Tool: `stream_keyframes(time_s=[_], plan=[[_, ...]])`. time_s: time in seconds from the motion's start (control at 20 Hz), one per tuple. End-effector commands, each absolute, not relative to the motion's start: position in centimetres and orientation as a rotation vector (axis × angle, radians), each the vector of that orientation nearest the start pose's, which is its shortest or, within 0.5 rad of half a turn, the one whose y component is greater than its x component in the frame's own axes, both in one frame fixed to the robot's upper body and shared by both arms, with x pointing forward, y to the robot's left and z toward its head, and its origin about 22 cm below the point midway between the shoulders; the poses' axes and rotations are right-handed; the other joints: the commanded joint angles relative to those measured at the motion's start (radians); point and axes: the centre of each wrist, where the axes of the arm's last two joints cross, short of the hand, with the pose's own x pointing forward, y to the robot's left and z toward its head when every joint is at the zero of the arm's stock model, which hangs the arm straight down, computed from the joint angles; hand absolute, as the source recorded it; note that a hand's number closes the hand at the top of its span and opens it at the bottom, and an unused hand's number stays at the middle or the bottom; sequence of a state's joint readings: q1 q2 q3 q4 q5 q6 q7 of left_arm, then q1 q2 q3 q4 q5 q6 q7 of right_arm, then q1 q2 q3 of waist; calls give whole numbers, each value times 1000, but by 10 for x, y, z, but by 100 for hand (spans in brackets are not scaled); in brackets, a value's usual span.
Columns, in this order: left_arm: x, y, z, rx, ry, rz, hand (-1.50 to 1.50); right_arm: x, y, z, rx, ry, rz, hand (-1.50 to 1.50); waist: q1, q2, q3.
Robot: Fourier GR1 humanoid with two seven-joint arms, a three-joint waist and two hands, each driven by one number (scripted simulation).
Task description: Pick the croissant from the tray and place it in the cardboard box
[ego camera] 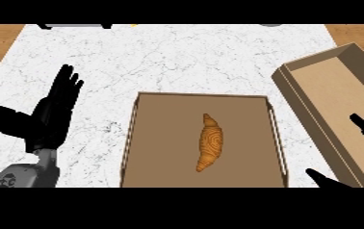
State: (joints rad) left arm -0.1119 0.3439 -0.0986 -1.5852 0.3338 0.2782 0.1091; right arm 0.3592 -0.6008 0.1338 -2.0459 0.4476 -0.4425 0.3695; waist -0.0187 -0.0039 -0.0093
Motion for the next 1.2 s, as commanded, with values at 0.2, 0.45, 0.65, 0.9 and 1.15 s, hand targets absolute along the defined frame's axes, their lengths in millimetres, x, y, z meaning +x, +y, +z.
stream_keyframes(time_s=[0.2,0.45,0.65,0.9,1.15], plan=[[269,258,51,71,-1559,90,0,123,-246,133,-823,-1082,636,-150,27,6,1],[268,261,59,36,-1548,72,0,129,-208,177,-762,-1103,594,-150,60,8,3],[284,264,63,50,-1563,80,0,164,-167,169,-737,-1096,624,-150,42,7,6],[267,267,56,63,-1542,93,0,175,-141,167,-739,-1070,625,-150,37,2,7],[269,267,56,70,-1550,103,0,189,-126,144,-756,-984,615,-150,27,3,7]])
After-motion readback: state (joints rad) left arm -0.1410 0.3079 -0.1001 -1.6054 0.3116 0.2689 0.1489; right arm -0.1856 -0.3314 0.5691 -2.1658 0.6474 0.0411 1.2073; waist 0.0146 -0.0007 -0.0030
